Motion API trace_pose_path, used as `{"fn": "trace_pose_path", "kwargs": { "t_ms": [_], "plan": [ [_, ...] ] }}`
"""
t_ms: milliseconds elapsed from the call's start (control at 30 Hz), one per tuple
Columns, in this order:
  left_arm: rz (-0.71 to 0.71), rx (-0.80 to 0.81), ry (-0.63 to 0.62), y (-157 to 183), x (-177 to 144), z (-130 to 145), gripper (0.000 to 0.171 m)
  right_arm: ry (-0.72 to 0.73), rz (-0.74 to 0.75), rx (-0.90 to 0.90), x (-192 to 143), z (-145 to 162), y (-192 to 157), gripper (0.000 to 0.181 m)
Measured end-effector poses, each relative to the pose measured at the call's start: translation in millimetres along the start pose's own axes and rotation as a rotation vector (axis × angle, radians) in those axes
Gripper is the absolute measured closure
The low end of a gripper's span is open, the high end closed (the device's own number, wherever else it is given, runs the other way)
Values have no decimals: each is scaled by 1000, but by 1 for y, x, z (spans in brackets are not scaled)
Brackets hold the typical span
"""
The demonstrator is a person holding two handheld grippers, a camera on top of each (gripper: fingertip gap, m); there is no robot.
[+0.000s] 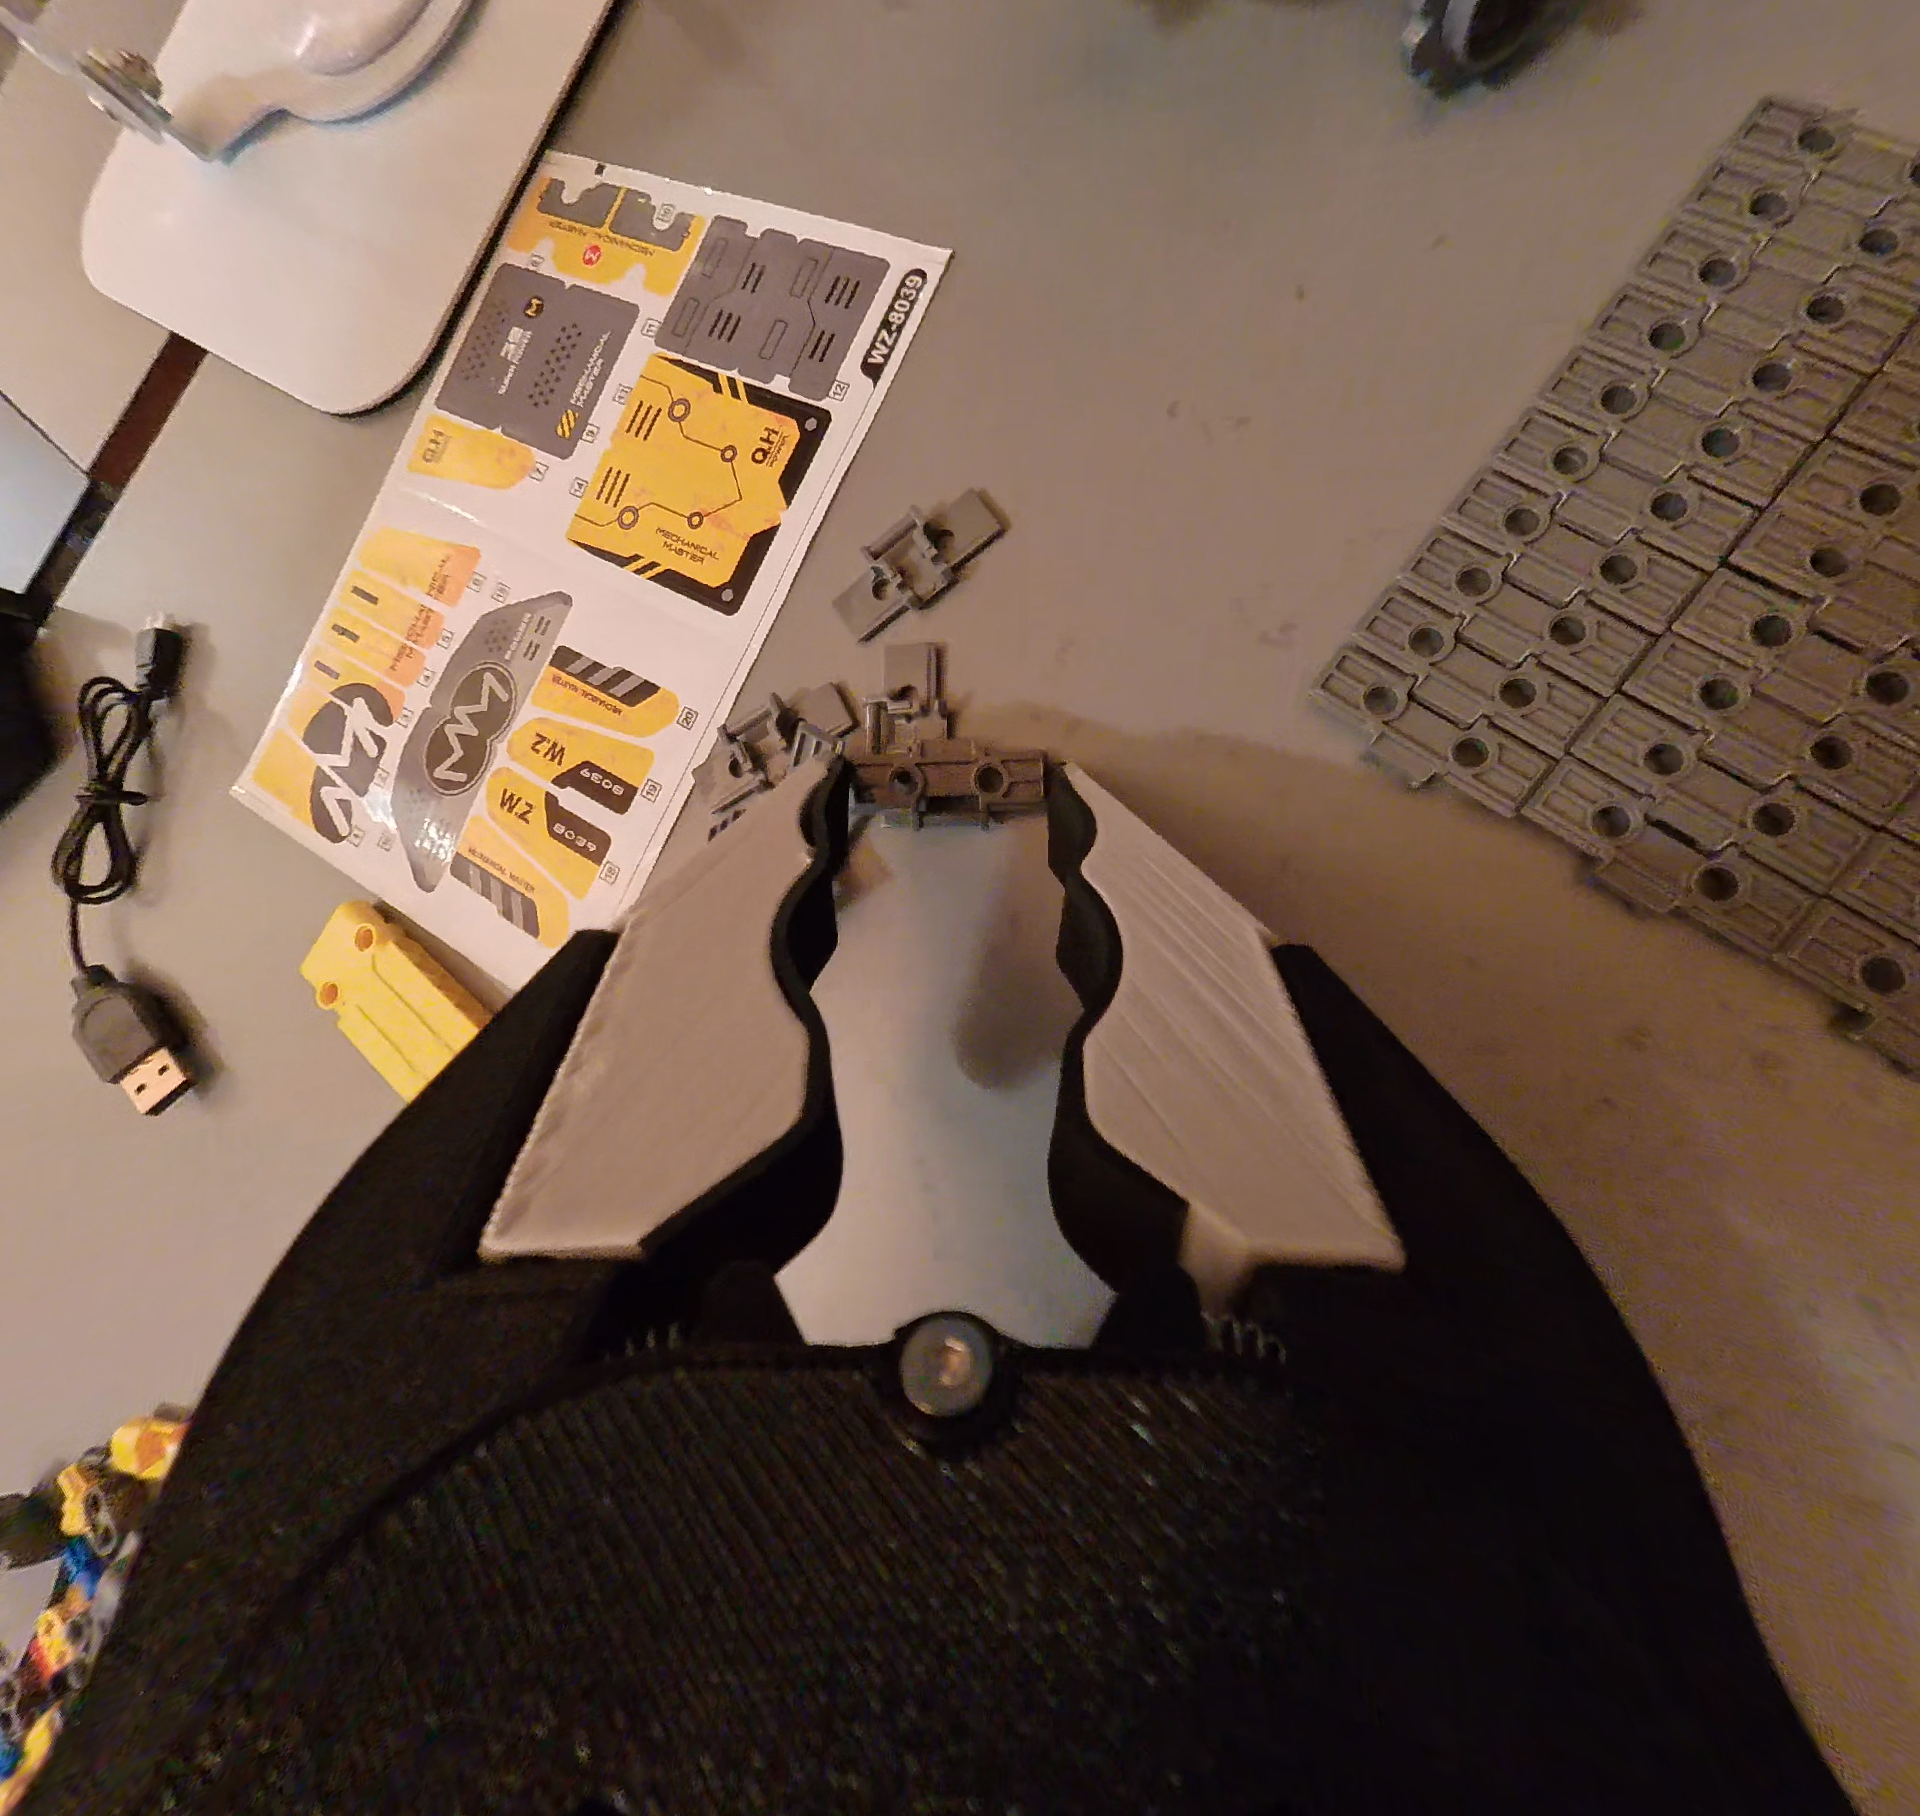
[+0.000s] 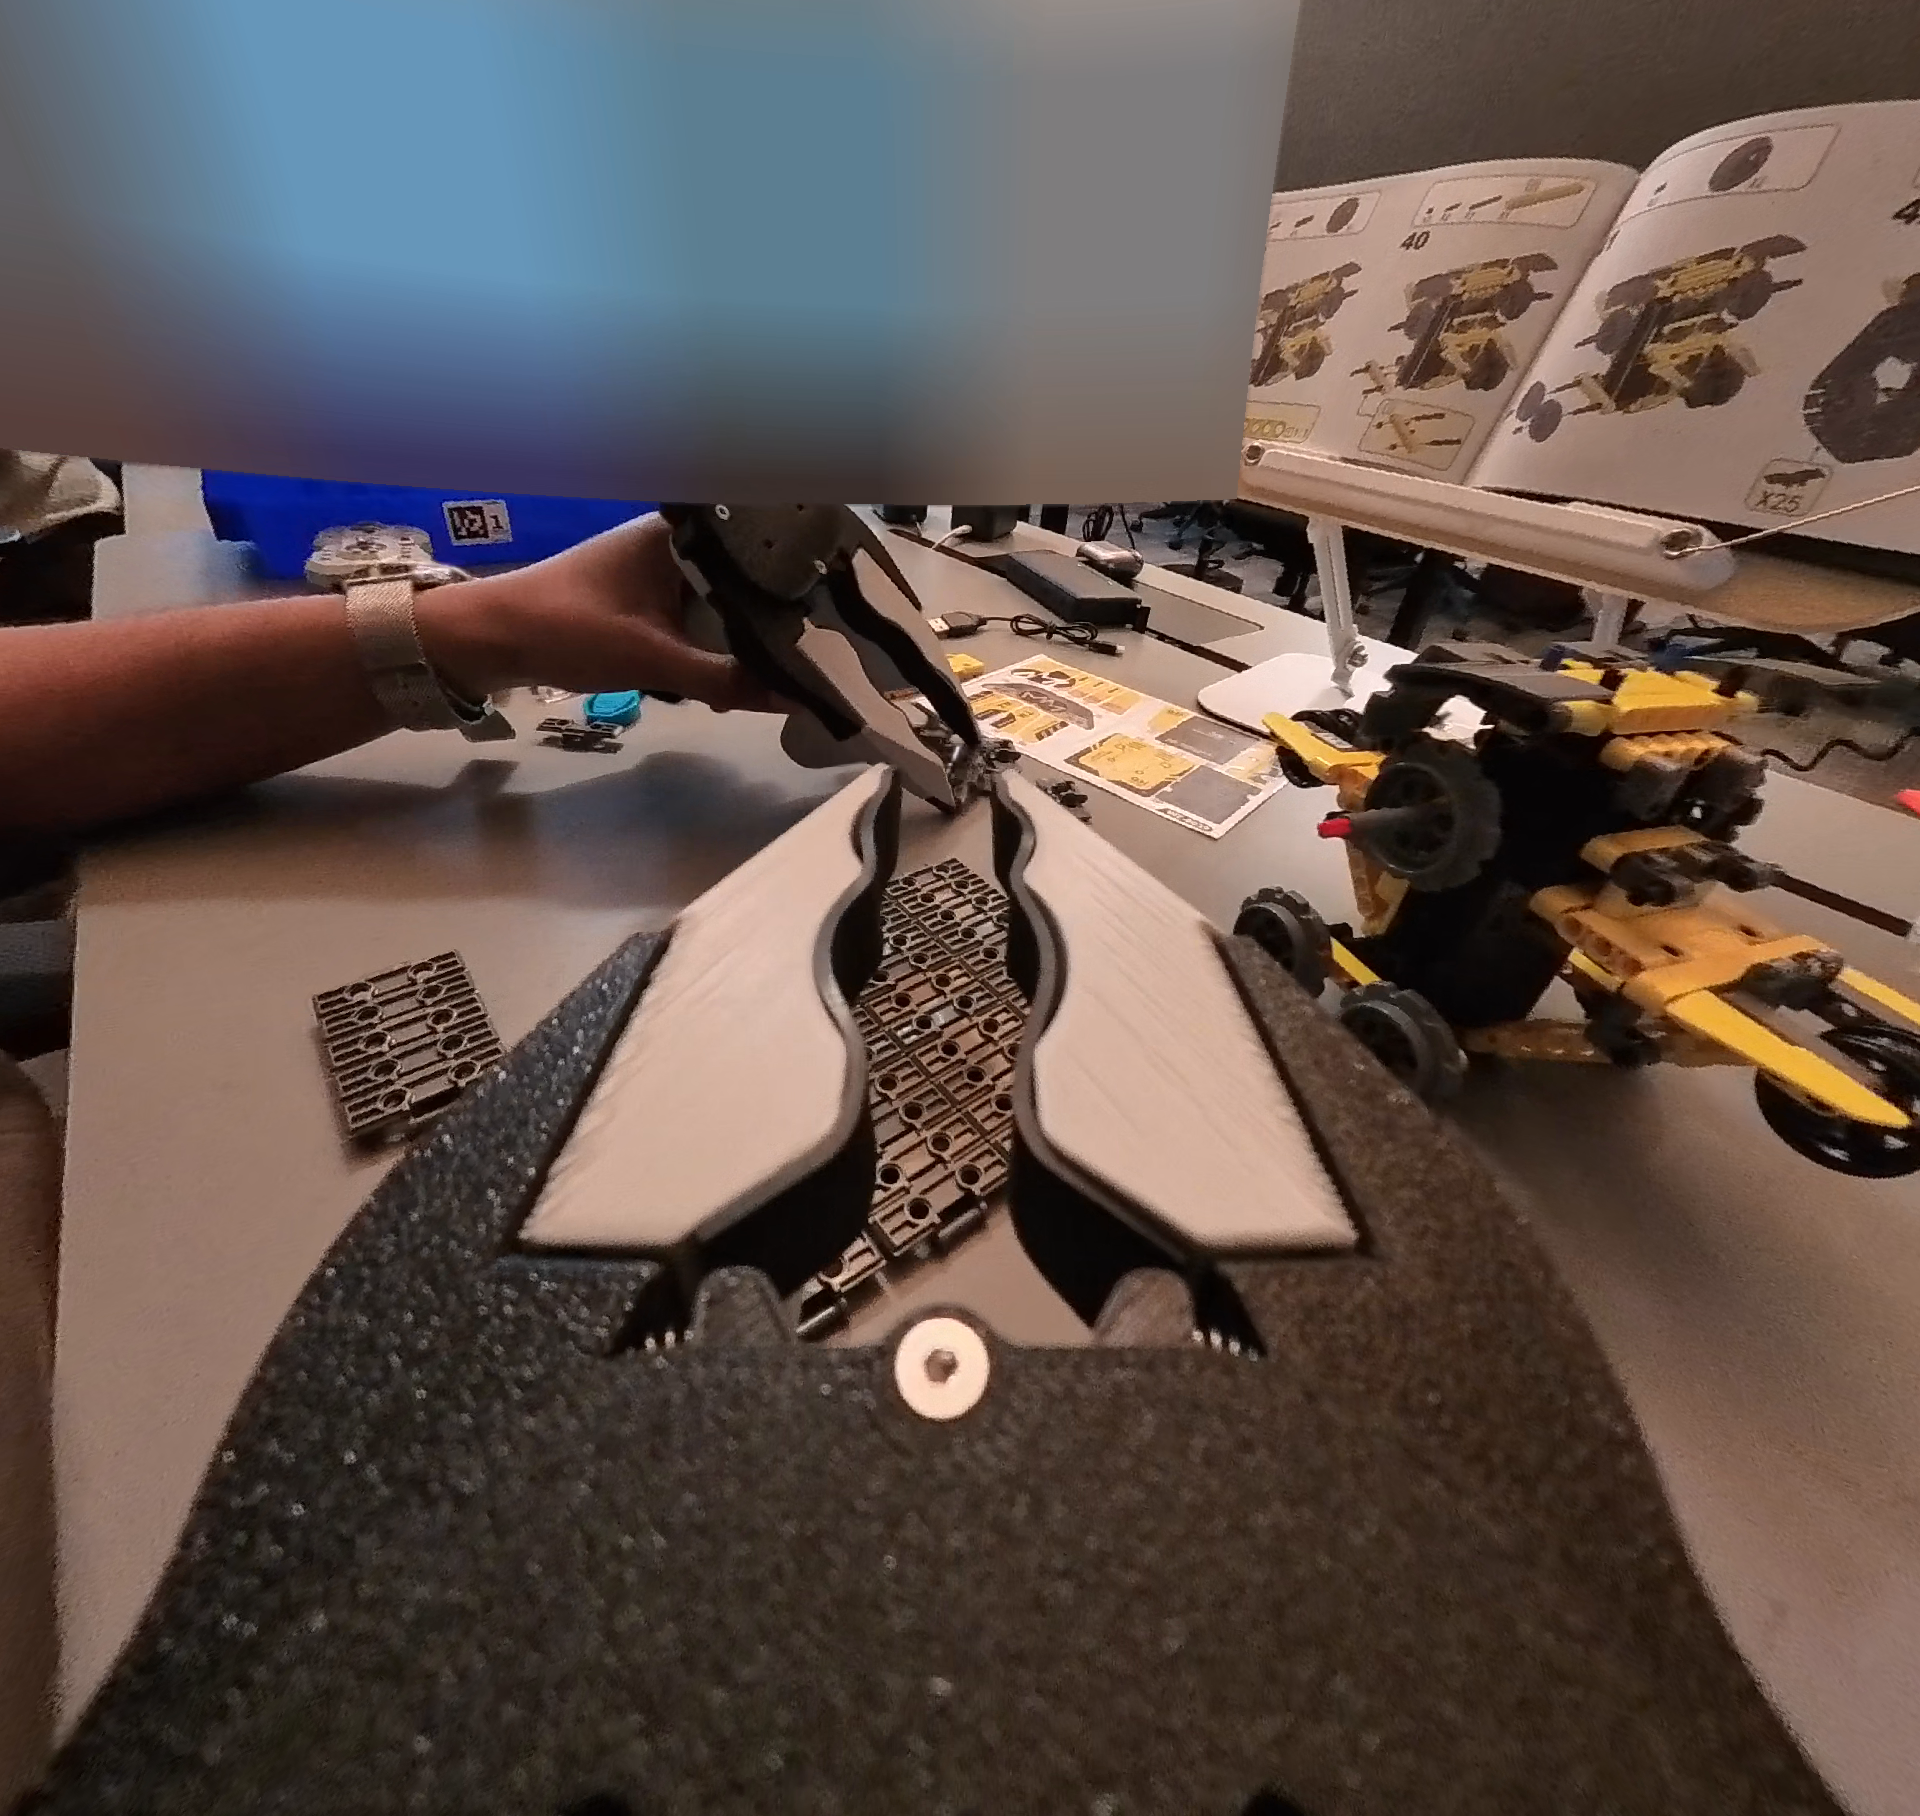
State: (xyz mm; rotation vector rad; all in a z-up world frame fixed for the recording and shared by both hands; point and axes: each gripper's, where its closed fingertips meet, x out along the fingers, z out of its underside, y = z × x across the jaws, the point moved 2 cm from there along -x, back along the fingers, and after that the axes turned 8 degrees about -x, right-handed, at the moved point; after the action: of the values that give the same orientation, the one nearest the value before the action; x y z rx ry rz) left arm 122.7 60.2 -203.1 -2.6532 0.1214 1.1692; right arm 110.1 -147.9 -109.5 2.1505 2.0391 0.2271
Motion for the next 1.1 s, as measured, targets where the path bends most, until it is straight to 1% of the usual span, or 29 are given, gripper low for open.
{"fn": "trace_pose_path", "kwargs": {
  "t_ms": [167, 267, 333, 433, 500, 567, 633, 733, 833, 933, 1033, 1100],
  "plan": [
    [-3, 1, 57, 3, -17, -7, 136, 1, 6, 5, 0, 0, 1, 165],
    [55, 32, 122, 25, -37, -21, 136, 4, 11, 17, 0, 0, 4, 165],
    [148, 68, 162, 57, -52, -30, 135, 11, 17, 30, -1, -1, 6, 165],
    [320, 145, 190, 120, -73, -34, 135, 25, 34, 53, -4, -2, 12, 165],
    [462, 197, 179, 166, -84, -30, 135, 36, 40, 70, -6, -3, 14, 165],
    [580, 234, 138, 206, -91, -20, 135, 47, 36, 86, -7, -4, 15, 165],
    [628, 270, 86, 232, -90, -8, 134, 53, 33, 93, -9, -5, 15, 164],
    [625, 303, 36, 248, -86, 5, 134, 55, 37, 96, -15, -6, 13, 164],
    [632, 276, 9, 252, -84, 12, 134, 11, 8, 110, -27, -3, 4, 163],
    [604, 267, -20, 251, -79, 20, 133, -130, -58, 80, -42, 13, -13, 159],
    [586, 260, -33, 252, -76, 25, 129, -319, -61, -35, -59, 37, -23, 157],
    [582, 259, -35, 253, -76, 26, 124, -364, -74, -102, -68, 42, -32, 158]
  ]
}}
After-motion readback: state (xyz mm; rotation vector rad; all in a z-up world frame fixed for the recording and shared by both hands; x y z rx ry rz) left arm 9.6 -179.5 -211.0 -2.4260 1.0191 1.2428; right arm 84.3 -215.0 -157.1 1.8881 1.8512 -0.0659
